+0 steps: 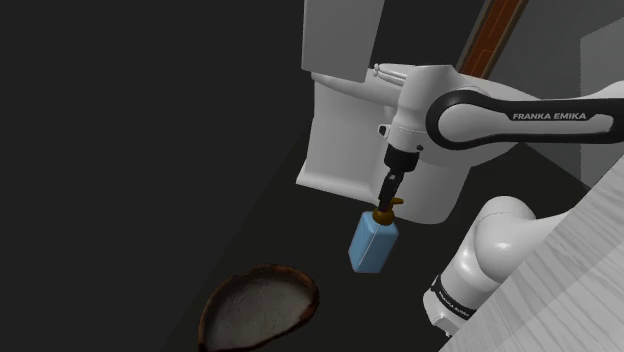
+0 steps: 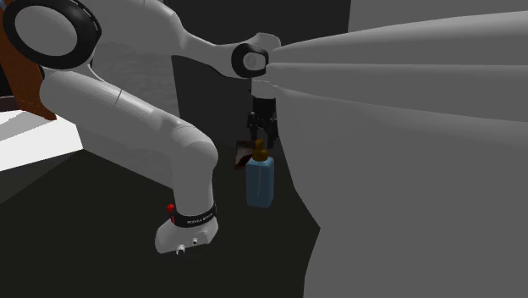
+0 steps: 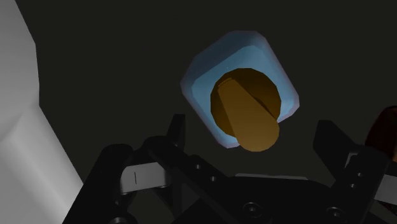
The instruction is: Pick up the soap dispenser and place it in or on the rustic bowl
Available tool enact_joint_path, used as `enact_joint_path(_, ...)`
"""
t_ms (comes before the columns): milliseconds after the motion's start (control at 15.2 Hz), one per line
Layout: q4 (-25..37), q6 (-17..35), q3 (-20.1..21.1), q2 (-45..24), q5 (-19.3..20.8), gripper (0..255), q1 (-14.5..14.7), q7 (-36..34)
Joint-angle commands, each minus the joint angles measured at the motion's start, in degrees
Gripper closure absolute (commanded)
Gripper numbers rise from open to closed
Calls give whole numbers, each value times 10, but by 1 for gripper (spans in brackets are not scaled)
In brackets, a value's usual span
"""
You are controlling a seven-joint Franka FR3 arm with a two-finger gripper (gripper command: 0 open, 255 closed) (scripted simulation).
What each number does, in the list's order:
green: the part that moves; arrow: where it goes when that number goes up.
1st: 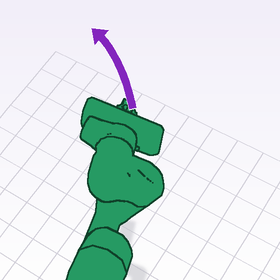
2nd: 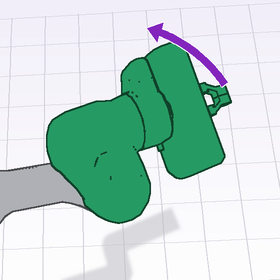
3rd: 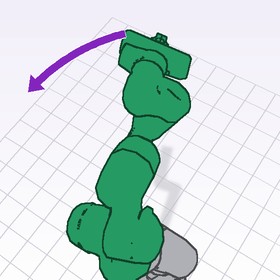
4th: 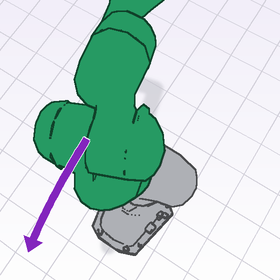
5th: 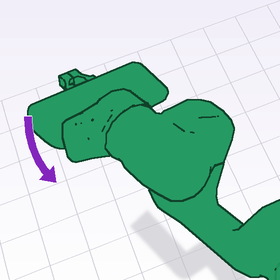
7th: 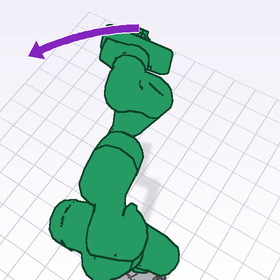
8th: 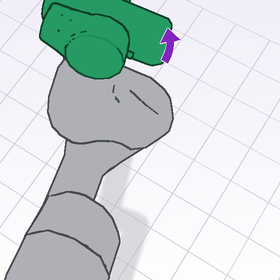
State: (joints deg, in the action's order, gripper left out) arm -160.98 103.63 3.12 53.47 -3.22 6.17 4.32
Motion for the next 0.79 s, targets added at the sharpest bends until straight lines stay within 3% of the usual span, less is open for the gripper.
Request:
enact_joint_path(0, -1, 1, 0, 0, 0, 0, 0, 0)
enact_joint_path(198, -1, 1, 0, 0, 0, 0, 0, 0)
enact_joint_path(264, -1, 1, 0, 0, 0, 255, 0, 0)
enact_joint_path(726, -1, 1, 0, 0, 0, 255, 0, 0)
